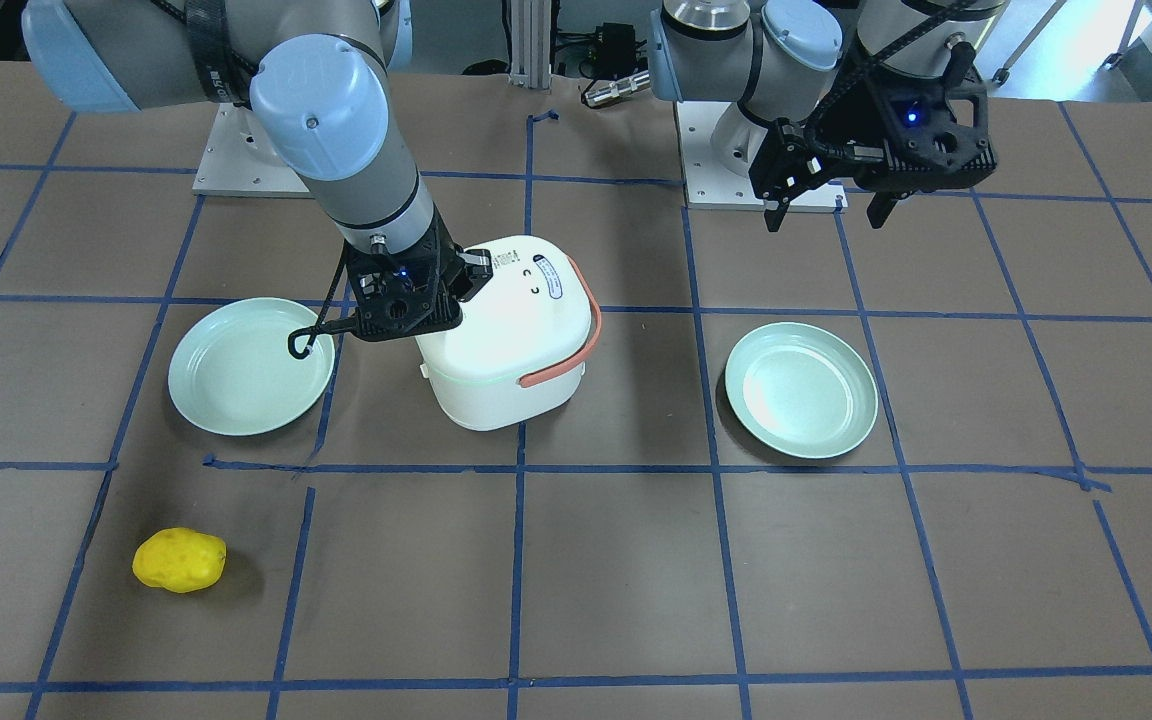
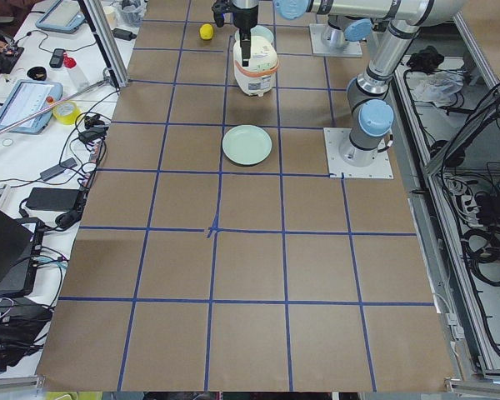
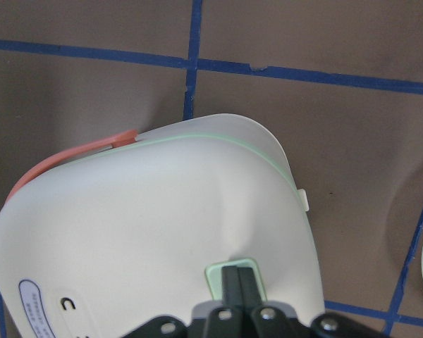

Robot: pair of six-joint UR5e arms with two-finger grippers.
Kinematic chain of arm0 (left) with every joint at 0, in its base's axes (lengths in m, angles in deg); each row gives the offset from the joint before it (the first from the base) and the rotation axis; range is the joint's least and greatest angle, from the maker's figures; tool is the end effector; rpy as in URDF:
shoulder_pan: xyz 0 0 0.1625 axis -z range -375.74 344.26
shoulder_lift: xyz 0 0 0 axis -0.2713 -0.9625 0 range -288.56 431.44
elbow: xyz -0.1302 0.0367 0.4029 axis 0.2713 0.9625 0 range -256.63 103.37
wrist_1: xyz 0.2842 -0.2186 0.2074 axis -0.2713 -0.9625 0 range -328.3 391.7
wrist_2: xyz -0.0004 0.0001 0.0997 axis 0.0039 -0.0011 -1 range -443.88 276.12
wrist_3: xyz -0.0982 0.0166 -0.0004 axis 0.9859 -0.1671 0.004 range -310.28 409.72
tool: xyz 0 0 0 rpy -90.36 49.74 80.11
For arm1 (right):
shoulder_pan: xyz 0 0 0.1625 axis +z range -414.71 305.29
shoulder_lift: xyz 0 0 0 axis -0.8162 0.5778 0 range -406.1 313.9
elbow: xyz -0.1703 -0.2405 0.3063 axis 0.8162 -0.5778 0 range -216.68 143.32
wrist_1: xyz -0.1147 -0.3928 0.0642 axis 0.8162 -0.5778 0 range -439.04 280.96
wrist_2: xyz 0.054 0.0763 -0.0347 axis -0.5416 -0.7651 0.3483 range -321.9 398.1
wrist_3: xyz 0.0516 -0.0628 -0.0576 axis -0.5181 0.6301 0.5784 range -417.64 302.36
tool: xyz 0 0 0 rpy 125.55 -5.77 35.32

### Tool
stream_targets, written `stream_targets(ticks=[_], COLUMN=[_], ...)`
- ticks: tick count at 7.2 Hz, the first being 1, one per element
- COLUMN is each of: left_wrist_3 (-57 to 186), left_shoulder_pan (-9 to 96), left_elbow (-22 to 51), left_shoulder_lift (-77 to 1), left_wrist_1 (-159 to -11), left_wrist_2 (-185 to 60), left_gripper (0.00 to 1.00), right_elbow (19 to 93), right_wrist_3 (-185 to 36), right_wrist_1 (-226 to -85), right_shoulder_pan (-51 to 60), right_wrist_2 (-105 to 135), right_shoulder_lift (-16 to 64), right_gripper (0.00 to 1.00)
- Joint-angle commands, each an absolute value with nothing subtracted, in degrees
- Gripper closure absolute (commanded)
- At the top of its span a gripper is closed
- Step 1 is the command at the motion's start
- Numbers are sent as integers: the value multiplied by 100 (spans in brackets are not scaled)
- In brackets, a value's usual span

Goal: Press rice cooker button
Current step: 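Lower the closed right gripper and press down on the green button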

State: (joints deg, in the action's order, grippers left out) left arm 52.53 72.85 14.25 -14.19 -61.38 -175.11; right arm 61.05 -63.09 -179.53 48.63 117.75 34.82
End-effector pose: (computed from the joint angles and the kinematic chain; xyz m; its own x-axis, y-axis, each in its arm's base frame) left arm -0.1198 -0.4626 0.5113 -0.9971 -0.0738 -0.0211 -0.0736 0.9973 -0.0082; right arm 0.2695 -0.4815 0.3604 -0.9792 -0.1149 -0.1673 -0.1369 0.9825 0.1264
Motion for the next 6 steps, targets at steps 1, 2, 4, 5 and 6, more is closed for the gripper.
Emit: stream_targets(ticks=[1, 2, 4, 5, 6], left_wrist_3=[5253, 5253, 5253, 5253, 5253], left_shoulder_pan=[7285, 7285, 7285, 7285, 7285], left_elbow=[1425, 1425, 1425, 1425, 1425], left_shoulder_lift=[-1416, -1416, -1425, -1416, -1416], left_wrist_1=[-6138, -6138, -6138, -6138, -6138], left_wrist_2=[-17511, -17511, -17511, -17511, -17511], left_gripper=[0, 0, 0, 0, 0], right_elbow=[6106, 6106, 6228, 6229, 6229], right_wrist_3=[-6309, -6309, -6274, -6274, -6317], right_wrist_1=[-17941, -17941, -17976, -17985, -17976], right_shoulder_pan=[4865, 4865, 4865, 4865, 4865], right_wrist_2=[11773, 11773, 11773, 11773, 11765], right_shoulder_lift=[3476, 3476, 3476, 3476, 3476], right_gripper=[90, 90, 90, 90, 90])
